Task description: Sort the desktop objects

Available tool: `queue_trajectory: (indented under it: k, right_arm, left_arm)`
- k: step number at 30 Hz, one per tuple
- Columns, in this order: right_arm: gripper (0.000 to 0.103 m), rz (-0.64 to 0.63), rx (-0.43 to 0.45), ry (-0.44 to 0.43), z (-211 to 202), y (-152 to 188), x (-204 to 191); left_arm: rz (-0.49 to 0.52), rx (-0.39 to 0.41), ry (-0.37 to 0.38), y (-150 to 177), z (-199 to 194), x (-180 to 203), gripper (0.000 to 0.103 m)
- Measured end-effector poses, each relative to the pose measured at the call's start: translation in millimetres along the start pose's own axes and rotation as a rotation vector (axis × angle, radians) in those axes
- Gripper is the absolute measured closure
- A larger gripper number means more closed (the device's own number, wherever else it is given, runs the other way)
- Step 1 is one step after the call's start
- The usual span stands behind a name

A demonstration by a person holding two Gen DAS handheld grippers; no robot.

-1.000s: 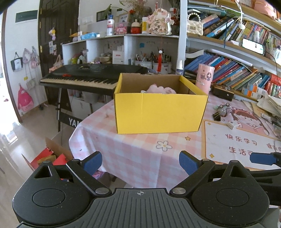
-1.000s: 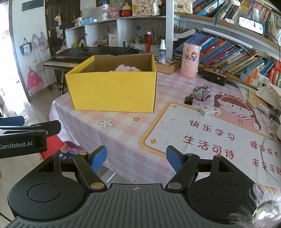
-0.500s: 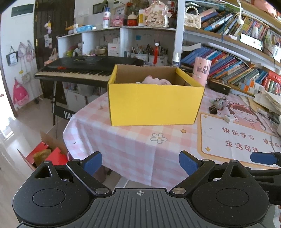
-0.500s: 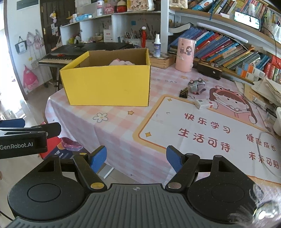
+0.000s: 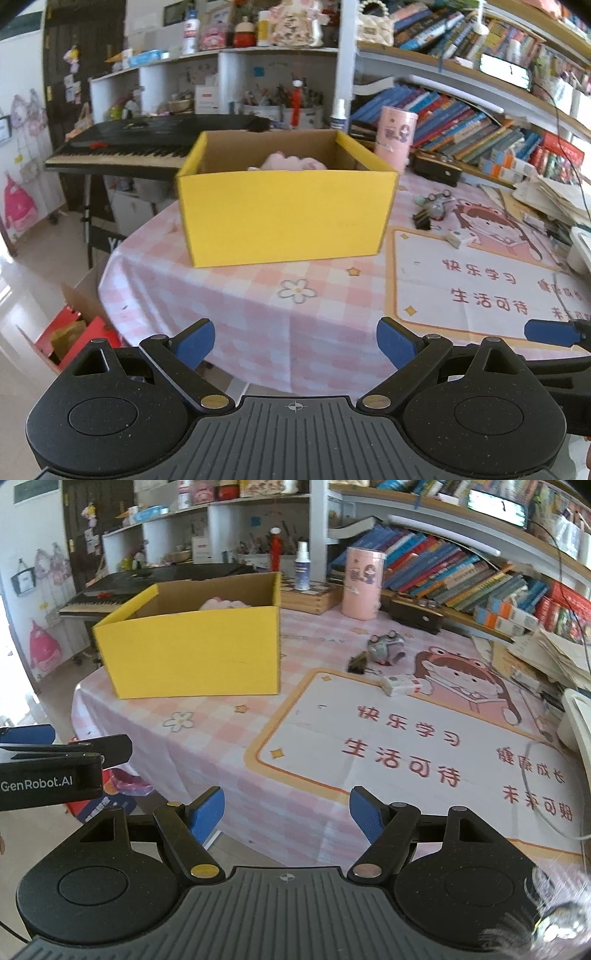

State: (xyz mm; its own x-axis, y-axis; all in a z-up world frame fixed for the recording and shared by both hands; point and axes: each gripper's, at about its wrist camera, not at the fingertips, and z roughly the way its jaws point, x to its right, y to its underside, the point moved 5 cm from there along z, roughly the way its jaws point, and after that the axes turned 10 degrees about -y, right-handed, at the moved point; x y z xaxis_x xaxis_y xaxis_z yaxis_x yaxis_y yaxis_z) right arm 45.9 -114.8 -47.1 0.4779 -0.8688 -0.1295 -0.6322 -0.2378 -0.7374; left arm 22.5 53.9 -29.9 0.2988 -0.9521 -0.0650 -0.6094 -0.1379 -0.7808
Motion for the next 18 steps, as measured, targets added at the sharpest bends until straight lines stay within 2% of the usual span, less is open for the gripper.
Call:
queue_trajectory:
  k: [18]
  right_arm:
    - [0.029,0.102,-0.013,0.106,-0.4,-5.2,69.9]
  left_arm:
    - [0.110,-0.008,0.120,-19.7,25.7,75.0,0.007]
